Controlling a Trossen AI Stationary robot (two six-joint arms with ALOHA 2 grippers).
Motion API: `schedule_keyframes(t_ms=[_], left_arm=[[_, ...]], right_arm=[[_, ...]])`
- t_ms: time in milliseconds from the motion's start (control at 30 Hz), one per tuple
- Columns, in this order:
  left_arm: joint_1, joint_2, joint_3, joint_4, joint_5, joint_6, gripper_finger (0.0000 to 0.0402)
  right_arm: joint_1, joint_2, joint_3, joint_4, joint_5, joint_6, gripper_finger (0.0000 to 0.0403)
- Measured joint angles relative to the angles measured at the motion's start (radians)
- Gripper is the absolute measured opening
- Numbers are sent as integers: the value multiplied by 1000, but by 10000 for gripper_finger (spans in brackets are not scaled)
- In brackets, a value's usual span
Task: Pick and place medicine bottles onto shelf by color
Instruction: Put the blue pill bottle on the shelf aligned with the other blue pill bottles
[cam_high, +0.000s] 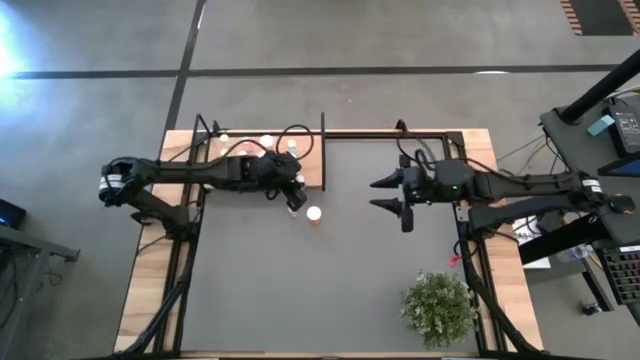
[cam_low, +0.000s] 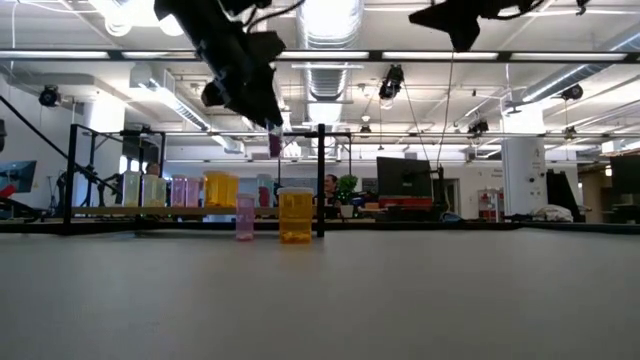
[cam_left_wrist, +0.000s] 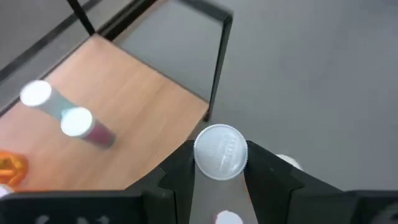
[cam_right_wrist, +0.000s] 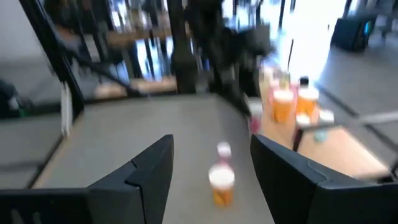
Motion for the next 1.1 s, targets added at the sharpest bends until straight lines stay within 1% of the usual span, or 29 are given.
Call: schedule_keyframes(t_ms=[133, 200, 267, 433, 567, 700, 867, 967, 1100], left_arm=[[18, 52, 0, 0, 0, -1, 106], [28, 77, -1, 0, -1, -1, 106], [40, 94, -1, -2, -6, -1, 106], [80, 114, -1, -2, -45, -1, 106], [114, 120, -2, -2, -46, -1, 106], [139, 124, -17, -2, -45, -2, 106], [138, 124, -28, 6, -46, -27, 106], [139, 126, -33, 21, -66, -29, 106], [140, 139, -53, 47, -72, -54, 106]], right_arm=[[0, -76, -115, 223, -1, 17, 203], [0, -107, -157, 288, -2, 17, 203], [0, -134, -189, 317, -3, 18, 203], [0, -184, -254, 313, -3, 28, 203], [0, -212, -308, 314, -3, 34, 203], [0, -221, -344, 313, 28, 65, 203], [0, -211, -362, 311, 34, 99, 203], [0, -204, -364, 311, 33, 92, 203], [0, -207, -371, 311, 32, 21, 203]])
